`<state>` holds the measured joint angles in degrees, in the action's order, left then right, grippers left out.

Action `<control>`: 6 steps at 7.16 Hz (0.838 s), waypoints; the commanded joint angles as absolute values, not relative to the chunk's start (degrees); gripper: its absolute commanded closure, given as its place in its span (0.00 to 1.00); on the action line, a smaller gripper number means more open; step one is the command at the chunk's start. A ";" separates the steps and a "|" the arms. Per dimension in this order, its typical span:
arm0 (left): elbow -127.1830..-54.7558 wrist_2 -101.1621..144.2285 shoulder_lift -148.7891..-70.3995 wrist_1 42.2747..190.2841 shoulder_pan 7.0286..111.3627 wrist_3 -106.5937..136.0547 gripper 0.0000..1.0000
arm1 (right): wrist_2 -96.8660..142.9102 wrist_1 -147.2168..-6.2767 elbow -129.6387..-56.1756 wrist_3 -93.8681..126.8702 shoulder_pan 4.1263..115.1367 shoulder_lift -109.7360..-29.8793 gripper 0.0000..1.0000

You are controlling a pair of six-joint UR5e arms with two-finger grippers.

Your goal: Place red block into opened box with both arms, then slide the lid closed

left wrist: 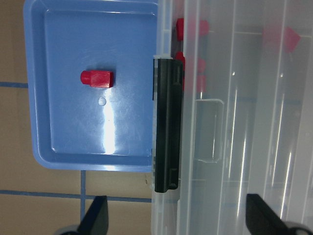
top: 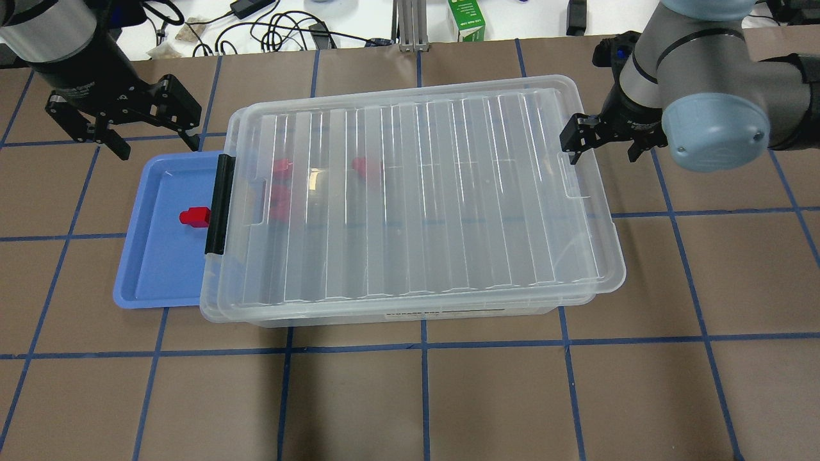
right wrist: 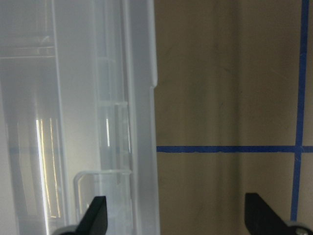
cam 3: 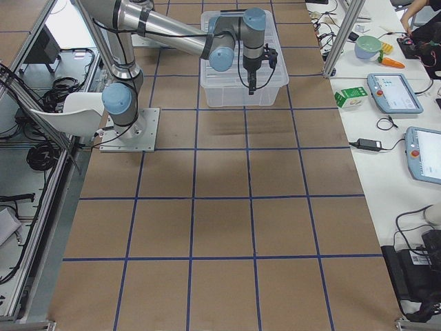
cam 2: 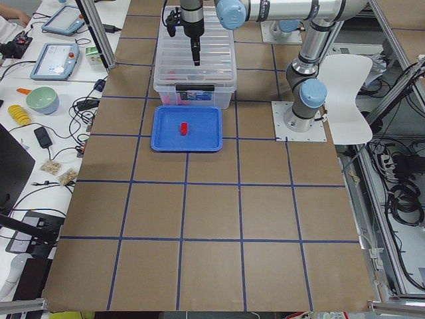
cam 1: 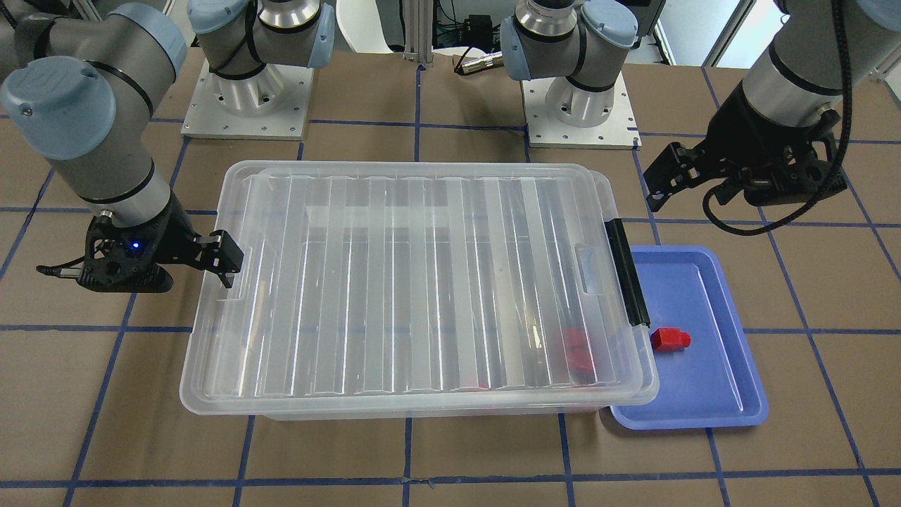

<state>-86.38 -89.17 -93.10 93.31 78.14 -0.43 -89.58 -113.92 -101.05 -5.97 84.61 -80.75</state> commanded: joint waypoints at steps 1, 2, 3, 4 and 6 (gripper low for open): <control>-88.75 -89.21 -94.82 87.75 74.37 7.18 0.00 | -89.65 -114.87 -100.99 -6.59 84.38 -79.89 0.00; -91.90 -89.12 -95.62 81.19 72.27 10.08 0.00 | -89.65 -114.87 -100.99 -6.85 83.77 -79.89 0.00; -95.33 -89.30 -95.89 73.81 71.38 11.50 0.00 | -89.56 -114.61 -101.07 -8.25 81.76 -79.98 0.00; -98.06 -89.64 -96.41 68.87 71.11 16.30 0.00 | -89.21 -114.52 -101.07 -9.22 80.61 -79.98 0.00; -100.10 -89.74 -99.04 67.76 70.06 24.05 0.00 | -89.56 -114.61 -100.99 -10.11 79.98 -79.89 0.00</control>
<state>-98.79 -89.66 -97.46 69.00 70.83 19.44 -89.41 -114.56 -101.05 -9.58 80.55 -79.96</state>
